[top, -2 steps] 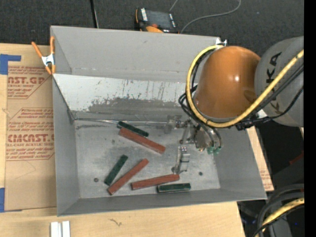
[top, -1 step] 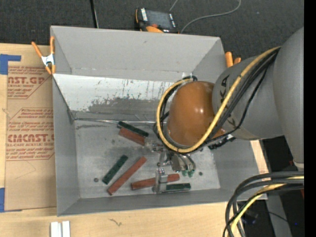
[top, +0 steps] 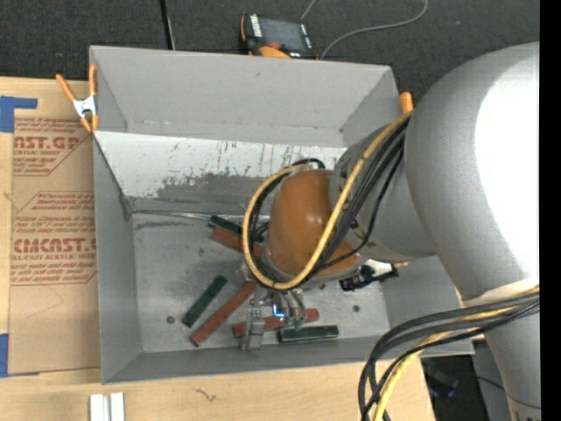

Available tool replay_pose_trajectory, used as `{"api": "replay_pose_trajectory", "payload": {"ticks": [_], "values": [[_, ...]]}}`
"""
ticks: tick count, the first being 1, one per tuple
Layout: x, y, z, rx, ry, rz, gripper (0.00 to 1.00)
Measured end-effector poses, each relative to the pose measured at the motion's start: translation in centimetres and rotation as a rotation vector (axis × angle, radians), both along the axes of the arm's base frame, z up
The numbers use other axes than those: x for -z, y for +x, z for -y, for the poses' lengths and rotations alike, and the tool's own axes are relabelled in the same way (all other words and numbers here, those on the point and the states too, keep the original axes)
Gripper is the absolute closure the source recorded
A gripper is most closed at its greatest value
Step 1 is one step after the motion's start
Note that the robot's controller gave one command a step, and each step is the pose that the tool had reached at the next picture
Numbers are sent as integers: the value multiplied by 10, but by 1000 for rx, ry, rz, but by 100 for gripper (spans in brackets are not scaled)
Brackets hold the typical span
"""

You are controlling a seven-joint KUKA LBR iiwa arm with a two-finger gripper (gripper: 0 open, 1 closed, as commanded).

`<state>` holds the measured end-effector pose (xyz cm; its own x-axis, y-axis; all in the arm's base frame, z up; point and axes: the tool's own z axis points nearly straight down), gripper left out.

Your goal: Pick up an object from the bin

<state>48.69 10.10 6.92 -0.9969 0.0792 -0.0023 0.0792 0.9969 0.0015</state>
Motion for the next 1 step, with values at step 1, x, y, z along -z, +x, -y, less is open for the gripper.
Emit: {"api": "replay_pose_trajectory", "payload": {"ticks": [1], "values": [[0,-1,0,1,0,-3,100]]}}
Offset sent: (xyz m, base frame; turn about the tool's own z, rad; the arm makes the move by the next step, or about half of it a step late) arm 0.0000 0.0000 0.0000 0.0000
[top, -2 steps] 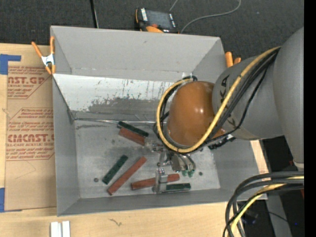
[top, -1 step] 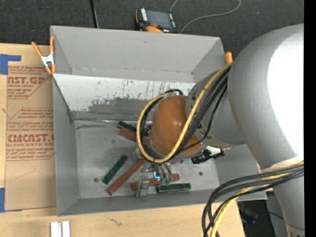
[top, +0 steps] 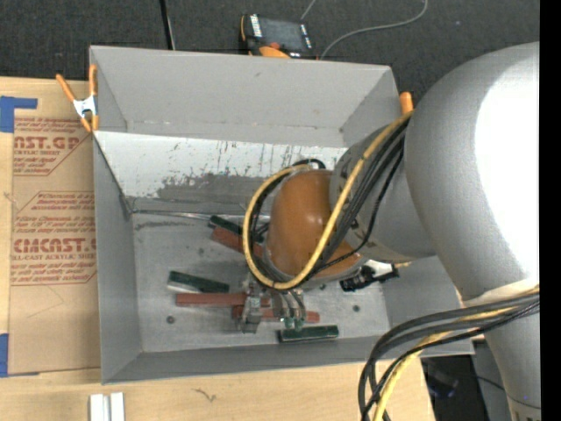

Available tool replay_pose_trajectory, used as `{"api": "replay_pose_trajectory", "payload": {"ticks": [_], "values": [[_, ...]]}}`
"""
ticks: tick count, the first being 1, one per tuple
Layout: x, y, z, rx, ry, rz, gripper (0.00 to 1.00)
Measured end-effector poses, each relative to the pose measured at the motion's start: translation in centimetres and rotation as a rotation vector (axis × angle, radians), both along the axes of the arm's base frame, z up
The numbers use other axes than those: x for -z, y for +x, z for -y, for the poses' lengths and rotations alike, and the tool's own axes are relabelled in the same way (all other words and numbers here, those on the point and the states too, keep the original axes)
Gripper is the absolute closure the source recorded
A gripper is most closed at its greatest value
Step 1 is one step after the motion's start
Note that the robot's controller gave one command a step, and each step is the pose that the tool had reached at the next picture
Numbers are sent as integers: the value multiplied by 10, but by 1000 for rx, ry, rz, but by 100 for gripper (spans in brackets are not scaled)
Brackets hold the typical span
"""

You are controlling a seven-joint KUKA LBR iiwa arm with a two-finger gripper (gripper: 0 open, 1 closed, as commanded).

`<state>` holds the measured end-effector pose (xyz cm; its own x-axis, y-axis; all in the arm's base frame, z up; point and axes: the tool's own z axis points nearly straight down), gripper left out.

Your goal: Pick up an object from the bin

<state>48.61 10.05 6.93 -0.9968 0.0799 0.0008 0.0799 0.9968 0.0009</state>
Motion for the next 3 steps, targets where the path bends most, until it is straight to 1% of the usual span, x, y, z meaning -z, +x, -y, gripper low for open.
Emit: {"api": "replay_pose_trajectory", "payload": {"ticks": [1,2,3], "values": [[-20,7,-14,-223,0,2,100],[-24,-8,1,-572,-1,-1,100],[-7,14,-54,-1167,0,11,100]]}}
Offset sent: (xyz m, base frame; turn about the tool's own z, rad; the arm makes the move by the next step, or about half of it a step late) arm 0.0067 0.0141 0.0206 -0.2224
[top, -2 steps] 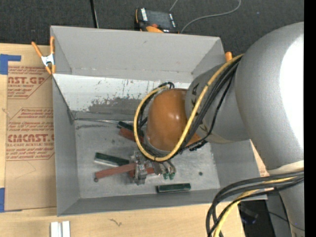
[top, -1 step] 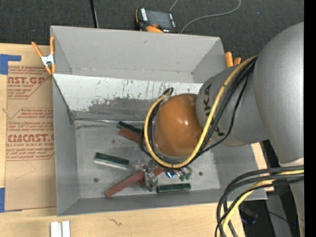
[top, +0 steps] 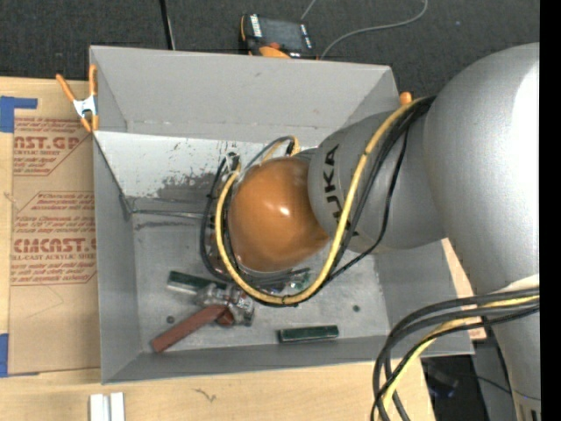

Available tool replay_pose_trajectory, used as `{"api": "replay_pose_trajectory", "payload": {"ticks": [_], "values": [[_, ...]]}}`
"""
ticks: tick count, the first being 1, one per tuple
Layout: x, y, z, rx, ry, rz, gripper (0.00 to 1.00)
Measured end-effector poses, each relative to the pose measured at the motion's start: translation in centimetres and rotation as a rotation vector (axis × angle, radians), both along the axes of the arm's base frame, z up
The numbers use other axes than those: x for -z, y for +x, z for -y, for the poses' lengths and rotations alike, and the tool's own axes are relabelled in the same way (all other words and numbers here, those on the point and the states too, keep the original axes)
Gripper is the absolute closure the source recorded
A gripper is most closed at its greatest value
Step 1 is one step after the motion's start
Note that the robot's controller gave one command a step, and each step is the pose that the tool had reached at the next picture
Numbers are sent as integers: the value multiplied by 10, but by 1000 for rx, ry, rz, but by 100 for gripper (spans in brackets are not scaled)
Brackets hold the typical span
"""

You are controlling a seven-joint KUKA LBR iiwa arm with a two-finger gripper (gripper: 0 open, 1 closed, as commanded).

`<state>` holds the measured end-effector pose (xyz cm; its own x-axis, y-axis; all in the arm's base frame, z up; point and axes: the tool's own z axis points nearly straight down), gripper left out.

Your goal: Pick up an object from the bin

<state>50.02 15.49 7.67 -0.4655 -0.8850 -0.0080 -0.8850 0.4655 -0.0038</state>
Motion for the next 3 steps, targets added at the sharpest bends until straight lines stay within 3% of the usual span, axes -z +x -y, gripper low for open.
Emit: {"api": "replay_pose_trajectory", "payload": {"ticks": [1,2,3], "values": [[1,-2,0,-1,-2,-7,0],[0,-2,0,-1,-2,-7,100],[-161,15,27,-151,-3,4,100]]}}
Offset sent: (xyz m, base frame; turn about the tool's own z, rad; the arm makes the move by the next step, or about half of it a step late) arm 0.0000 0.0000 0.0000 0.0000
